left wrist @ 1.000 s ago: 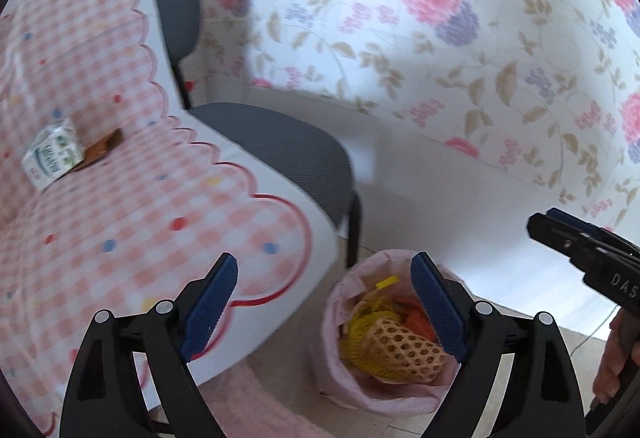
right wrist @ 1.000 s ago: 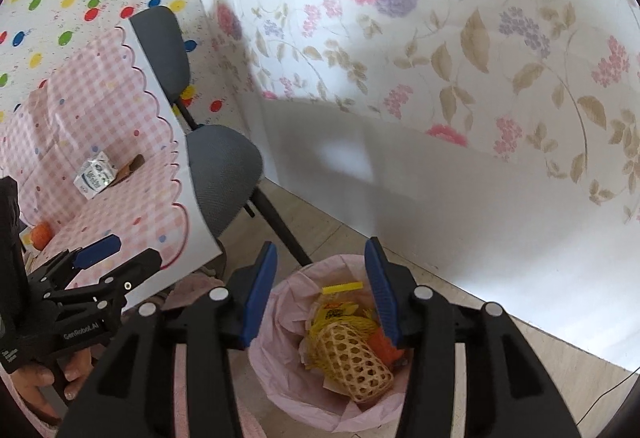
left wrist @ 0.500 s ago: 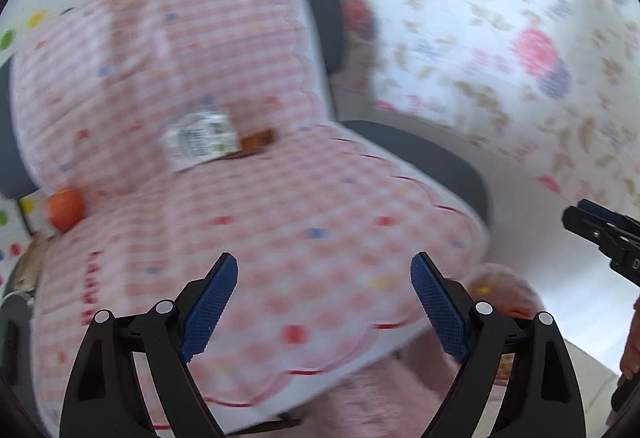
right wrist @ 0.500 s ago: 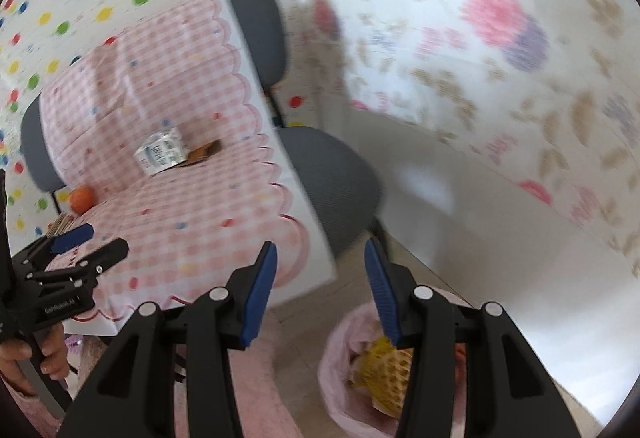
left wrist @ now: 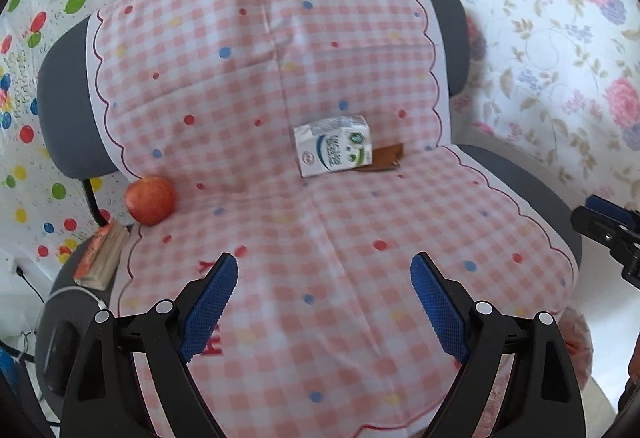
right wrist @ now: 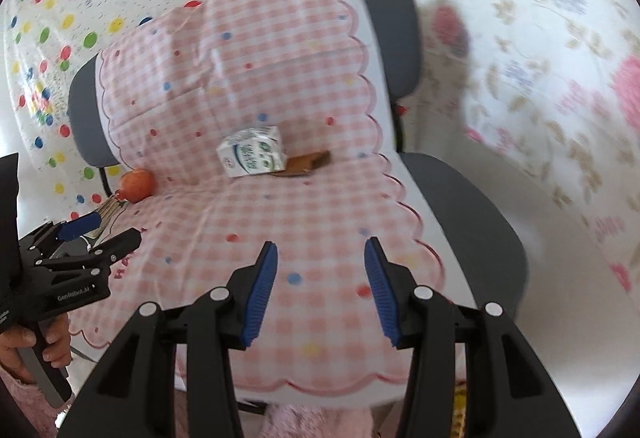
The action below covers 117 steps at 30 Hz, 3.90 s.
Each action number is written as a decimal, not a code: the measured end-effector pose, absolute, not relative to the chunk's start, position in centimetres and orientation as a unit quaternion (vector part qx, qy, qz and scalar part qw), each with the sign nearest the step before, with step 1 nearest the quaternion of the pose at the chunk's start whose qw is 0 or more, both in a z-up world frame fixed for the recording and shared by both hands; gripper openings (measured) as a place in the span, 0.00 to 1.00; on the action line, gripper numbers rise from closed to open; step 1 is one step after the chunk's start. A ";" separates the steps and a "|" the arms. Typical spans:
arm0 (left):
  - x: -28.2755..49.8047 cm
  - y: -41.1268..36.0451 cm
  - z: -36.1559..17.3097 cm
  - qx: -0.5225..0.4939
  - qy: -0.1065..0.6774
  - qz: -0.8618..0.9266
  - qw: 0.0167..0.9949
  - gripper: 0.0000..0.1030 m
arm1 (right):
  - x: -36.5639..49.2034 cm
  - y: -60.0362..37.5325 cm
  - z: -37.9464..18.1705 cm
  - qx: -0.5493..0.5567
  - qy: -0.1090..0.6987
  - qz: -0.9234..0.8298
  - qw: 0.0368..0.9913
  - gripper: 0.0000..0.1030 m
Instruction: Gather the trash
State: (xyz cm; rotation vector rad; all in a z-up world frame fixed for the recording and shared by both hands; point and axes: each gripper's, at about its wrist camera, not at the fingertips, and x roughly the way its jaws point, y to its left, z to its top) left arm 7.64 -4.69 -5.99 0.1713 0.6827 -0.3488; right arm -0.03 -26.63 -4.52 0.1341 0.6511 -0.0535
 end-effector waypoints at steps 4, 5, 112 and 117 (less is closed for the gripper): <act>9.6 -4.4 -5.6 0.080 0.332 -0.159 0.927 0.85 | 3.0 -26.1 -4.0 0.065 0.315 -0.014 0.947 0.44; 10.2 -4.2 -5.7 0.075 0.336 -0.157 0.926 0.85 | 3.8 -26.0 -4.0 0.063 0.316 -0.011 0.947 0.44; 23.5 0.8 -10.6 0.063 0.380 -0.102 0.917 0.67 | 27.6 -21.4 -15.5 -0.008 0.464 0.145 0.874 0.66; 23.8 0.9 -10.9 0.045 0.388 -0.110 0.914 0.67 | 25.7 -21.0 -15.2 -0.012 0.468 0.154 0.870 0.54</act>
